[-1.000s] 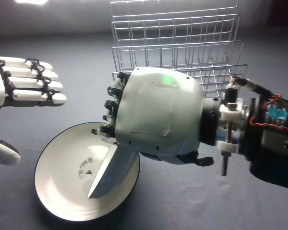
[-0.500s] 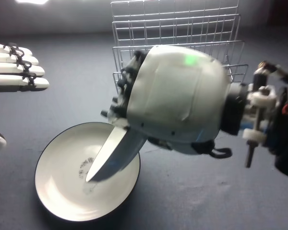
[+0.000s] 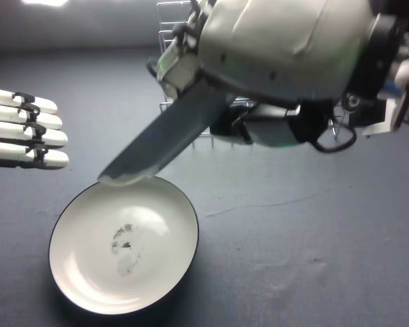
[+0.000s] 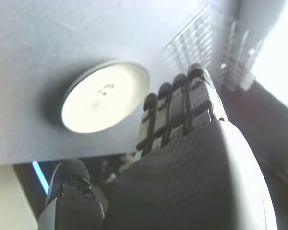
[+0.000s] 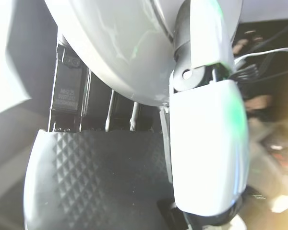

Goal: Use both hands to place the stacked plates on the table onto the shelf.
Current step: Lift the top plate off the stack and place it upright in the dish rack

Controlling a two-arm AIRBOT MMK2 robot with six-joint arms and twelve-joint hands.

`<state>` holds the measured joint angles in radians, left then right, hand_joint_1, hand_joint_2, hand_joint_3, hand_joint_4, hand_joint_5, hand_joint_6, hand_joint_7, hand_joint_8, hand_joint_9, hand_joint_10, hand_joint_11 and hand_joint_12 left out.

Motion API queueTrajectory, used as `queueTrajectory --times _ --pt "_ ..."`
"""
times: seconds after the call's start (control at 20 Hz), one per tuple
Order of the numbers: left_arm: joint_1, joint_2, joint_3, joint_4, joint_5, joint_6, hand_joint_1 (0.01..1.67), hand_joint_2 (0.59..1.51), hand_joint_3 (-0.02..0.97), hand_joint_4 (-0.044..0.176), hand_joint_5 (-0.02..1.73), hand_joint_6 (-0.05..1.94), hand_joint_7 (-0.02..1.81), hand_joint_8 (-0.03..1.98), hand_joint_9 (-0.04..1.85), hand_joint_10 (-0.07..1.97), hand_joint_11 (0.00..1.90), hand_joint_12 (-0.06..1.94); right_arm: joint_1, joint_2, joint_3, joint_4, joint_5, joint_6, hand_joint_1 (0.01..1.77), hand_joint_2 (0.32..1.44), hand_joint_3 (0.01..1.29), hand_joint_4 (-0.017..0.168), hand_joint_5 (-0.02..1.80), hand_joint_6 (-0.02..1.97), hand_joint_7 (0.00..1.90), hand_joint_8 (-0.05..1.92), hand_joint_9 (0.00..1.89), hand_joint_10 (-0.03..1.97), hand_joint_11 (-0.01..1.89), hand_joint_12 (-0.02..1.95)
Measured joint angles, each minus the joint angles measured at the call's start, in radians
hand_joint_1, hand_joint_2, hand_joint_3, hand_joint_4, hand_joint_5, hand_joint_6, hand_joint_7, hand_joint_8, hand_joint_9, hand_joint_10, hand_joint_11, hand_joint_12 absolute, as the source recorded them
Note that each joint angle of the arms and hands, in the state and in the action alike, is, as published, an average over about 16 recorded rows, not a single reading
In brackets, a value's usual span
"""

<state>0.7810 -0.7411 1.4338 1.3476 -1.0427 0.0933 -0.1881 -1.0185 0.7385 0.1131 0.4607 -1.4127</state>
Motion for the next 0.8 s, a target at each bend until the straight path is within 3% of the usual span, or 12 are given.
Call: queueTrajectory --times 0.15,0.5,0.65,0.8 --pt "-0.003 -0.012 0.019 0.050 -0.082 0.006 0.02 1.099 0.018 0.003 0.08 0.02 0.06 0.00 0.02 0.01 0.02 0.01 0.046 0.012 0.022 0.056 -0.038 0.046 1.28 0.94 0.01 -0.001 0.98 0.83 1.16 0.84 1.23 0.60 0.95 1.19" --pt "-0.027 -0.044 0.049 0.147 -0.251 0.020 0.02 1.102 0.018 0.003 0.08 0.02 0.05 0.00 0.02 0.01 0.02 0.01 0.117 0.018 0.093 0.196 -0.113 0.131 1.30 0.94 0.01 0.000 0.98 0.84 1.15 0.85 1.20 0.66 0.95 1.19" --pt "-0.038 -0.057 0.052 0.178 -0.278 0.023 0.02 1.103 0.017 0.003 0.07 0.02 0.04 0.00 0.02 0.01 0.02 0.01 0.134 0.017 0.126 0.249 -0.131 0.171 1.31 0.94 0.01 0.000 0.98 0.85 1.15 0.86 1.21 0.64 0.95 1.19" --pt "-0.041 -0.066 0.044 0.196 -0.270 0.024 0.02 1.105 0.018 0.003 0.06 0.02 0.03 0.00 0.02 0.01 0.02 0.01 0.146 0.015 0.158 0.292 -0.142 0.222 1.31 0.94 0.01 -0.001 0.98 0.85 1.16 0.84 1.23 0.54 0.95 1.19"
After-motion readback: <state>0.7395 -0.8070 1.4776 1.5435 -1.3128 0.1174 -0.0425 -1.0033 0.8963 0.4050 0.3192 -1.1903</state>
